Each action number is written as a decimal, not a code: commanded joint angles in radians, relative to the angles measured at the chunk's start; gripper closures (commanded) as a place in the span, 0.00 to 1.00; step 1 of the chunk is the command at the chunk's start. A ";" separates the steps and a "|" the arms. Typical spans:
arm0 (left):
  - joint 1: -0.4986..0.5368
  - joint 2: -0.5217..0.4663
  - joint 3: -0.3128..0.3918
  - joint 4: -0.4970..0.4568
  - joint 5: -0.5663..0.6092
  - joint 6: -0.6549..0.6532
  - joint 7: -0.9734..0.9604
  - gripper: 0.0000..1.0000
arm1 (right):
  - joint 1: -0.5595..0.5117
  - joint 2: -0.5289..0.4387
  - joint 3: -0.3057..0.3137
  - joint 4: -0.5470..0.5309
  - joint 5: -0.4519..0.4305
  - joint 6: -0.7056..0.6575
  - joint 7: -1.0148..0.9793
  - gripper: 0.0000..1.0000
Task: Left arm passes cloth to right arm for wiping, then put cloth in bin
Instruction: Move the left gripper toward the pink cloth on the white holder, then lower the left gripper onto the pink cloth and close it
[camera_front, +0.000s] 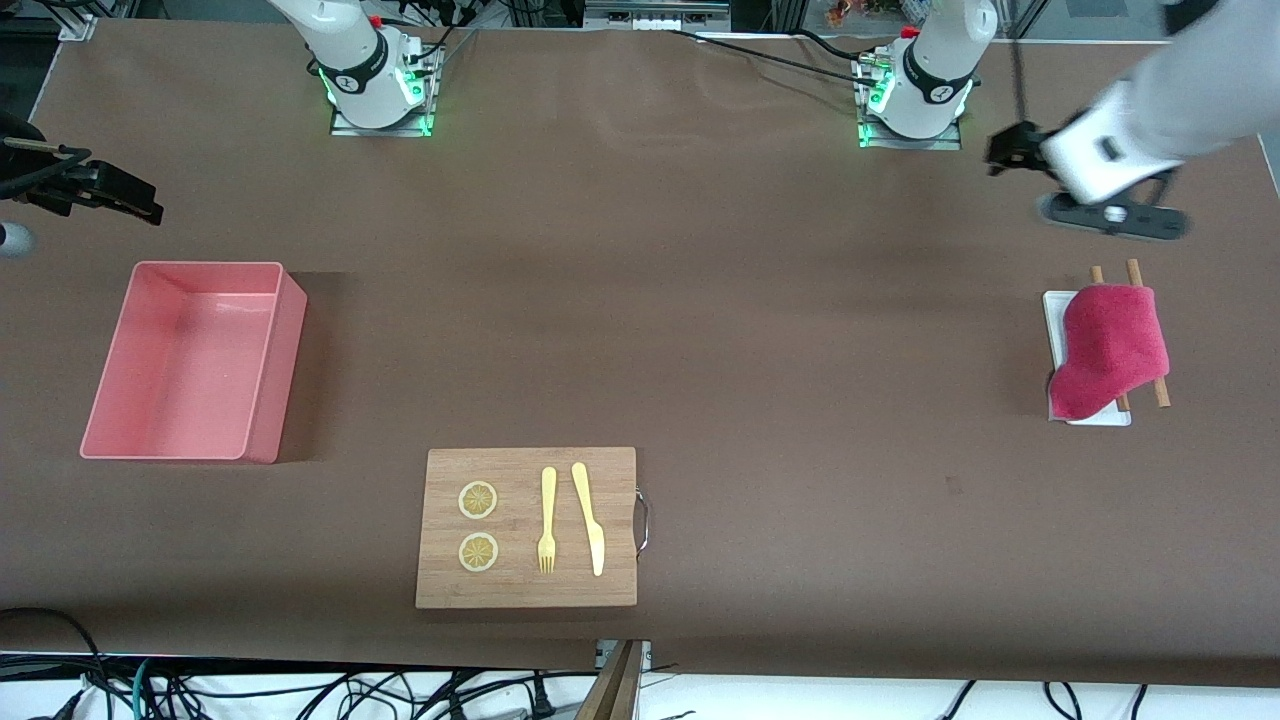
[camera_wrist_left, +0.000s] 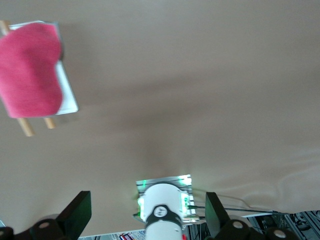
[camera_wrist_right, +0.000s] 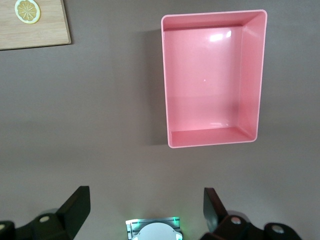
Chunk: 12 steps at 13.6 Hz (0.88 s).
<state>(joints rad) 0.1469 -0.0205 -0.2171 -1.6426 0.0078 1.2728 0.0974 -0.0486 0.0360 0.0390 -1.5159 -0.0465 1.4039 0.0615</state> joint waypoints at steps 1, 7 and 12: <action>0.130 0.080 -0.004 0.061 0.061 0.000 0.199 0.00 | 0.003 0.012 0.001 0.025 0.004 -0.006 0.012 0.00; 0.437 0.252 -0.004 0.052 0.066 0.227 0.822 0.00 | 0.003 0.012 0.001 0.025 0.004 -0.006 0.012 0.00; 0.637 0.342 -0.004 0.040 0.019 0.355 1.256 0.00 | 0.004 0.012 0.001 0.025 0.004 -0.006 0.014 0.00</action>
<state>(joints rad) 0.7346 0.2851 -0.2043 -1.6226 0.0574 1.6071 1.2271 -0.0475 0.0363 0.0393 -1.5157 -0.0464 1.4040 0.0615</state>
